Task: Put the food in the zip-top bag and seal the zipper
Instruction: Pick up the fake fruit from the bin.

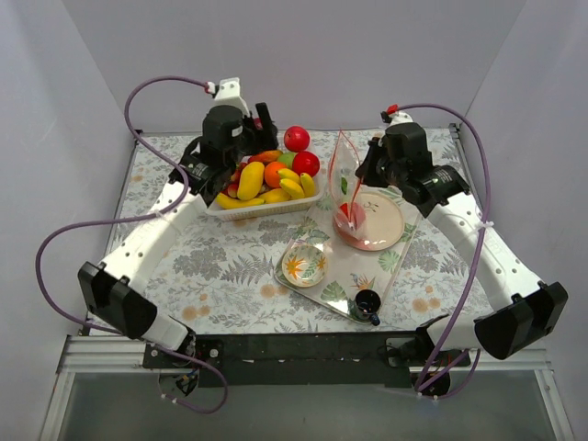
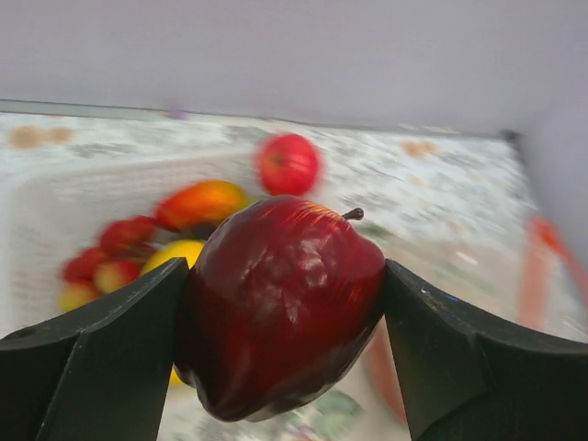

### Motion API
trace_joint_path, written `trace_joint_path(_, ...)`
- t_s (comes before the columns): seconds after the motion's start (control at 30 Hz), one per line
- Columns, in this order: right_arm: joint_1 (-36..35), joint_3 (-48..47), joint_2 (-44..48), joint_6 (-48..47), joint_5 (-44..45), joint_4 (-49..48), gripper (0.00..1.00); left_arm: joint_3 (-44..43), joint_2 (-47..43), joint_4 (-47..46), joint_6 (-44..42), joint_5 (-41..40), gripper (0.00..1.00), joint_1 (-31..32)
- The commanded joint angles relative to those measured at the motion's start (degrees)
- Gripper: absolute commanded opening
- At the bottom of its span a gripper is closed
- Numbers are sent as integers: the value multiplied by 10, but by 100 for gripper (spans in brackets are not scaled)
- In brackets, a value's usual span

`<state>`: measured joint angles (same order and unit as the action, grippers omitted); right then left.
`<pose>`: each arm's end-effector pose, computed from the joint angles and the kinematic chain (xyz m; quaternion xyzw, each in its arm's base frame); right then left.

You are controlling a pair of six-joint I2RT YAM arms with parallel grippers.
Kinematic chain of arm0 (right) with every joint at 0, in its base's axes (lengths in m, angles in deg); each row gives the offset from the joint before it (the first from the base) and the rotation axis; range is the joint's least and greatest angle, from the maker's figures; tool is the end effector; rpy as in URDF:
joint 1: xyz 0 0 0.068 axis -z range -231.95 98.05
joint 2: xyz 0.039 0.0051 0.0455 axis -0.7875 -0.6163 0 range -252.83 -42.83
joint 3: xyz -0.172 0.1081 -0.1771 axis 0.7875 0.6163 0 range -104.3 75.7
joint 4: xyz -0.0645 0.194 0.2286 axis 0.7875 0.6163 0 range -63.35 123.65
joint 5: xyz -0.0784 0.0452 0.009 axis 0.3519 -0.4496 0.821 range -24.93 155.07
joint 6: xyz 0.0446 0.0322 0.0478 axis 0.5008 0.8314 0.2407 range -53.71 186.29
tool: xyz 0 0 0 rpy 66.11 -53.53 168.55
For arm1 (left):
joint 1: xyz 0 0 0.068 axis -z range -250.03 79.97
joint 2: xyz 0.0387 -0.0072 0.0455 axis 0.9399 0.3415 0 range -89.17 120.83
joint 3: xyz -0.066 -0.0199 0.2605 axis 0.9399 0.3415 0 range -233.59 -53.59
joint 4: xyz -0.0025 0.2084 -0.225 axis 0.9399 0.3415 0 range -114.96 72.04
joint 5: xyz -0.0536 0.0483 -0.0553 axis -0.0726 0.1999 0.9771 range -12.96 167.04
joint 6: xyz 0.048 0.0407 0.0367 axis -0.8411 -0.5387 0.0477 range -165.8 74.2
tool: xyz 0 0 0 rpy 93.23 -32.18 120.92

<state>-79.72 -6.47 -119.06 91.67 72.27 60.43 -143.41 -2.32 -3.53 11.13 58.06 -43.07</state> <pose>0.3237 0.1617 0.3939 0.0147 0.8553 0.1823 0.4848 0.3827 -0.1725 0.4072 -0.3000 0.7481 -0.2859 0.5182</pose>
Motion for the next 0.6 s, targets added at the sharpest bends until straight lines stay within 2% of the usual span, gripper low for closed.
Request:
trace_joint_path(0.0,-16,12,-5,30,6,-53,1,11,-54,41,95,94,40,82)
trace_joint_path(0.07,-17,10,-8,37,9,-57,1,17,-61,34,131,126,40,106)
trace_joint_path(0.3,-27,-7,-12,59,22,-50,1,38,-47,-13,224,158,41,186)
trace_joint_path(0.4,-33,-6,-9,64,28,-48,1,54,-38,-51,262,177,41,198)
trace_joint_path(0.57,-39,0,-4,74,33,-40,1,71,-14,-89,296,160,41,203)
